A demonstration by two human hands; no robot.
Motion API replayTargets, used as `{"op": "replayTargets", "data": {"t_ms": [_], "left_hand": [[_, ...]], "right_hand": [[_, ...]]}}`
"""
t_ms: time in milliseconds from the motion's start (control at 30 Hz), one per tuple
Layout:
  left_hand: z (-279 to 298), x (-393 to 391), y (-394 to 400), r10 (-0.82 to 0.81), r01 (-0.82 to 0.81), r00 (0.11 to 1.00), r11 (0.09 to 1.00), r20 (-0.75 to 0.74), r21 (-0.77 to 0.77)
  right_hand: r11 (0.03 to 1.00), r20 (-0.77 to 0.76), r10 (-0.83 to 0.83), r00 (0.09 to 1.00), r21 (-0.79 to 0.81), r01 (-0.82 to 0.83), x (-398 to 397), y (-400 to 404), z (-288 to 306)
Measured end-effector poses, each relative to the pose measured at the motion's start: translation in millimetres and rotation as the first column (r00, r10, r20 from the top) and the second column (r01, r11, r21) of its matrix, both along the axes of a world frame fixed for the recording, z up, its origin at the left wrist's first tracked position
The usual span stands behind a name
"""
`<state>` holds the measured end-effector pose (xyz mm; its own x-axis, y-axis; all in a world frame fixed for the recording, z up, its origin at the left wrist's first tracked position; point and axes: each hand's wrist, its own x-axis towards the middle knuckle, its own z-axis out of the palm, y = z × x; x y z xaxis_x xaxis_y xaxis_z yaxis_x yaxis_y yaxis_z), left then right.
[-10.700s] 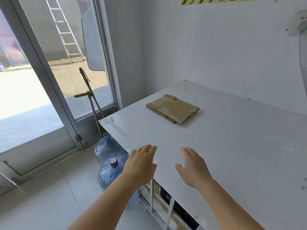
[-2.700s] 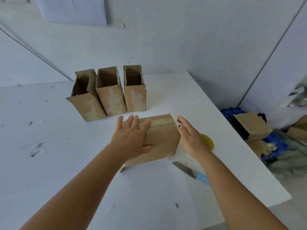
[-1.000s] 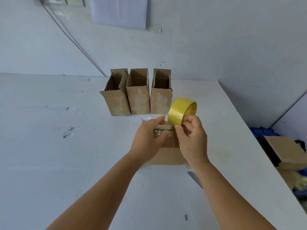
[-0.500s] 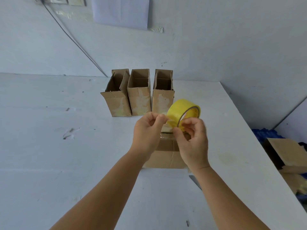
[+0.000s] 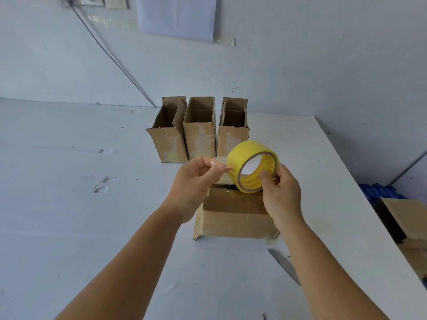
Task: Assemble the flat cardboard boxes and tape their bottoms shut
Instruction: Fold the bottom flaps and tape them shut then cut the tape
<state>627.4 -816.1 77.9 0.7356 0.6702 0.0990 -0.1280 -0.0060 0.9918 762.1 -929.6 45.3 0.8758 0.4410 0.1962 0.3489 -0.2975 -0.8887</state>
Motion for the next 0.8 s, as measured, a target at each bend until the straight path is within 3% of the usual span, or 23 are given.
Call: {"op": "replayTargets", "data": {"t_ms": [300, 467, 600, 700, 800], "left_hand": [[-0.7, 0.2, 2.6, -0.041, 0.043, 0.999, 0.996, 0.019, -0.078], [2.2, -2.6, 10.7, -0.032, 0.034, 0.985, 0.999, -0.167, 0.004], [-6.2, -1.1, 16.6, 0.003, 0.006, 0.957, 1.000, -0.291, 0.028], [-12.9, 0.5, 17.8, 0.025, -0.033, 0.963, 0.999, -0.268, -0.025], [-16.8, 0.1, 20.3, 0.031, -0.048, 0.967, 0.997, -0.252, -0.061]], "right_hand": [[0.999, 0.106, -0.032, 0.994, -0.038, 0.036, 1.8, -0.4, -1.6], [0.994, 0.161, -0.101, 0.982, -0.031, 0.108, -1.5, -0.3, -2.8], [0.989, 0.304, -0.143, 0.942, 0.007, 0.148, -7.4, 1.7, -7.4], [0.992, 0.378, -0.124, 0.917, 0.015, 0.128, -10.5, 2.4, -10.3], [0.994, 0.355, -0.021, 0.935, -0.097, 0.059, -9.4, 4.9, -12.4]]}}
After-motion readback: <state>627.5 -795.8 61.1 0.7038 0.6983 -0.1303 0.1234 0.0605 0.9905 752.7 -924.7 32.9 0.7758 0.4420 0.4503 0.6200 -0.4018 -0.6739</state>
